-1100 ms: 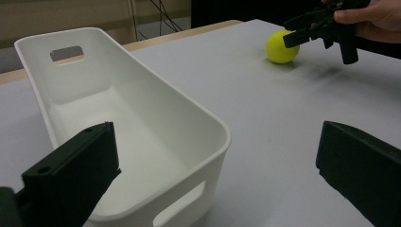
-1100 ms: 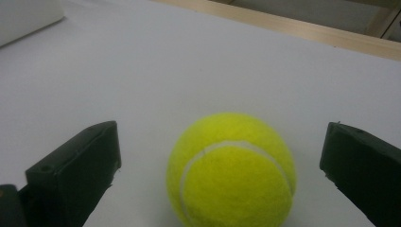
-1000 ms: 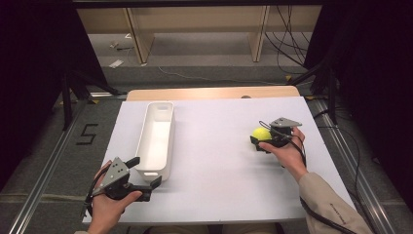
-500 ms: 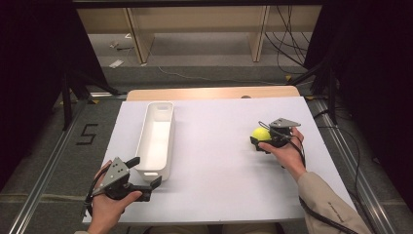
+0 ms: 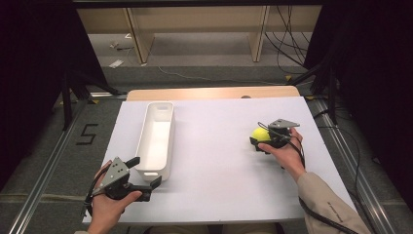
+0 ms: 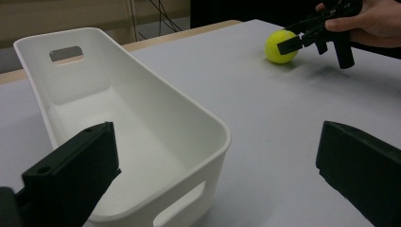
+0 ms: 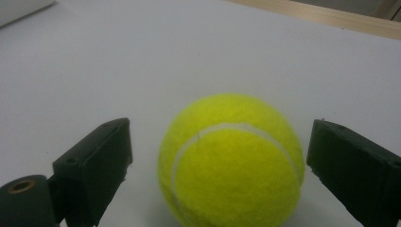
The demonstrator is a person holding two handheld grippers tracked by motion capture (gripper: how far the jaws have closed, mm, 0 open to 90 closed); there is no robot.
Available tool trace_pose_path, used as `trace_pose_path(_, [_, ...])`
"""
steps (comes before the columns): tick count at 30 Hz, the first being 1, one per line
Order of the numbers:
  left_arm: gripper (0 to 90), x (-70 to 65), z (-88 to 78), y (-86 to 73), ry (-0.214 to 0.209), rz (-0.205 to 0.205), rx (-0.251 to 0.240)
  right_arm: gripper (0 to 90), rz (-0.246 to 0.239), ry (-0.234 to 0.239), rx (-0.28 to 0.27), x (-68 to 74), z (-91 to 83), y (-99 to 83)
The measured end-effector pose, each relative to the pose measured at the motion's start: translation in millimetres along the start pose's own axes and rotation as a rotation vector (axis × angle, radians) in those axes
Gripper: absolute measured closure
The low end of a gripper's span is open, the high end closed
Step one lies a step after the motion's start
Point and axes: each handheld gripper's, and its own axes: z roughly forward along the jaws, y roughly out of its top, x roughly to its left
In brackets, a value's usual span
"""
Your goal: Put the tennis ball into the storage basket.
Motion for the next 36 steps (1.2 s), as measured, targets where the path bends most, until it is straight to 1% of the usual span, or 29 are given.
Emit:
trace_pose_path(12, [0.0, 0.0, 0.1, 0.0, 0.000, 0.000, 0.000, 12.4, 0.010, -0.003, 0.004, -1.1, 0.3, -0.8])
trace_pose_path(23, [0.0, -0.2, 0.0, 0.0, 0.001, -0.001, 0.000, 16.2, 0.003, -0.010, 0.016, -1.5, 1.3, -2.2])
trace_pose_path(31, [0.0, -0.3, 0.0, 0.1, 0.001, -0.002, -0.001, 25.2, 0.013, -0.023, -0.001, -2.8, -0.4, -1.8])
trace_pose_path(36, [0.0, -0.2, -0.1, 0.1, 0.001, -0.001, -0.001, 26.5, 0.014, -0.023, -0.005, -2.8, -0.6, -1.6])
